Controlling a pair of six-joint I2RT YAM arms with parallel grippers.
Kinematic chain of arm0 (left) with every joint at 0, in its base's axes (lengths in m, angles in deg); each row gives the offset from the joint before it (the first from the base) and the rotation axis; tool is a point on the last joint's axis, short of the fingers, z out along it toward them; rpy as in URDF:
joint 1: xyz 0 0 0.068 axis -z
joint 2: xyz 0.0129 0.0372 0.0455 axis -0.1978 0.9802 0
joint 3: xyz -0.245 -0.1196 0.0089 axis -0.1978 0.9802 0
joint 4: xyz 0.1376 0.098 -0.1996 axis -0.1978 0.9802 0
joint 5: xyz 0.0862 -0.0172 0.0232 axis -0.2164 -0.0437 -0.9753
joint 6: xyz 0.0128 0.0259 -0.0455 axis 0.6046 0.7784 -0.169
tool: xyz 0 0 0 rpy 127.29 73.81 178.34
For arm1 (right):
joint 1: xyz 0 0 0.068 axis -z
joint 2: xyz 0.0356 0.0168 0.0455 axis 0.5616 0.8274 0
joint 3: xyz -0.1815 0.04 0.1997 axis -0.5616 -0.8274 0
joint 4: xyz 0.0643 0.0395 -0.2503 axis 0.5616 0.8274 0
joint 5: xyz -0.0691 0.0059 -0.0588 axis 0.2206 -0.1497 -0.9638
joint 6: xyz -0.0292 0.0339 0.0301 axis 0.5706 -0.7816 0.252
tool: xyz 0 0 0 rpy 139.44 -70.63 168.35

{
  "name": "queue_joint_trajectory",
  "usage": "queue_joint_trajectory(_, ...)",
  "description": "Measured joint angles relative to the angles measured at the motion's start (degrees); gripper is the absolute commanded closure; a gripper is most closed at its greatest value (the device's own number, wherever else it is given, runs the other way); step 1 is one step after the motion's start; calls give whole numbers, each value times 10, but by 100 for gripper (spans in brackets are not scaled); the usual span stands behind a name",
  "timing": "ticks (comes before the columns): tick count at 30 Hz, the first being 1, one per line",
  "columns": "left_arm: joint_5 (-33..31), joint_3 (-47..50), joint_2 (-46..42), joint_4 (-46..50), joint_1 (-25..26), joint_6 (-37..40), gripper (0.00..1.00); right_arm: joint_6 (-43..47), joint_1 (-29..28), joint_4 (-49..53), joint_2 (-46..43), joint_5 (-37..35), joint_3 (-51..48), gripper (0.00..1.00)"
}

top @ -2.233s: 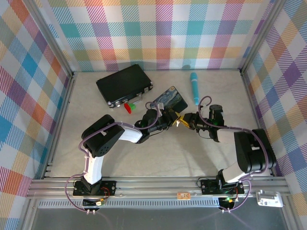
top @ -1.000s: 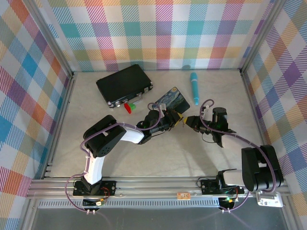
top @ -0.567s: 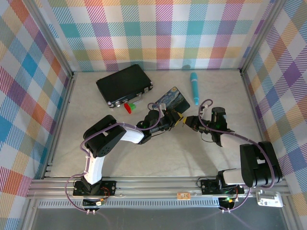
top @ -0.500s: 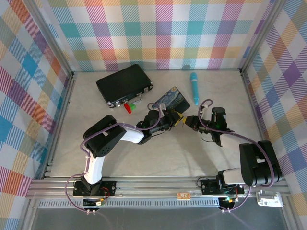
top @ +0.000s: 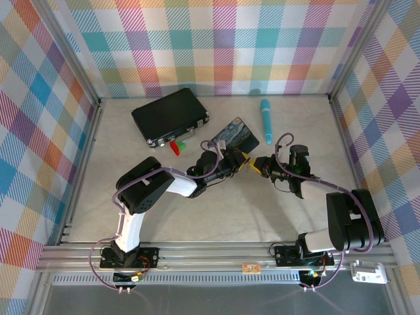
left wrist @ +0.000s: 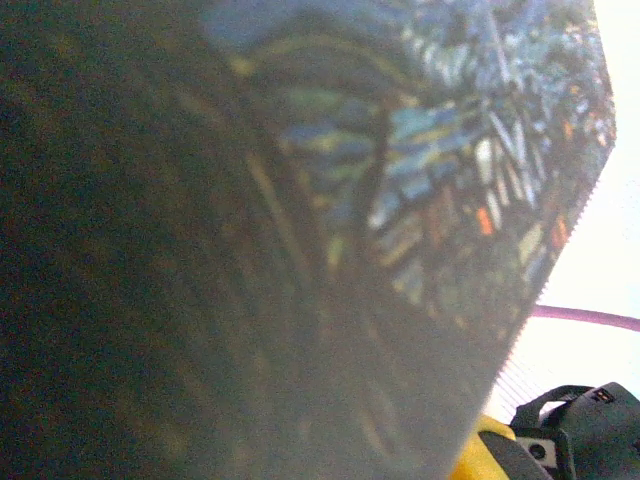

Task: Unlock the padlock with the key

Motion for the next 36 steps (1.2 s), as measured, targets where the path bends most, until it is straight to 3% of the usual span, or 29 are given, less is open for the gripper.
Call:
queue_joint_trajectory(6, -5, -3, 40, -122, 0, 8, 100, -268, 0, -39, -28, -6, -10, 100)
queue_joint_trajectory(11, -35, -17, 69, -183, 0, 14, 100, -445, -2, -119, -1, -24, -14, 100)
queue_joint_trajectory(20, -64, -22, 71, -126, 0, 63, 100, -551, -20, -306, 91, -80, -64, 100)
queue_joint_trajectory(26, -50, -28, 67, -85, 0, 86, 100, -510, -21, -280, 86, -91, -71, 100)
queue_joint_trajectory(32, -28, -30, 44, -11, 1, 105, 100, -290, -25, -41, -11, -116, -42, 99)
queue_joint_trajectory(34, -18, -32, 36, 2, 3, 108, 100, -218, -27, 25, -49, -131, -35, 88)
queue_joint_trajectory(36, -9, -35, 32, 18, 7, 113, 100, -149, -30, 89, -79, -139, -27, 66)
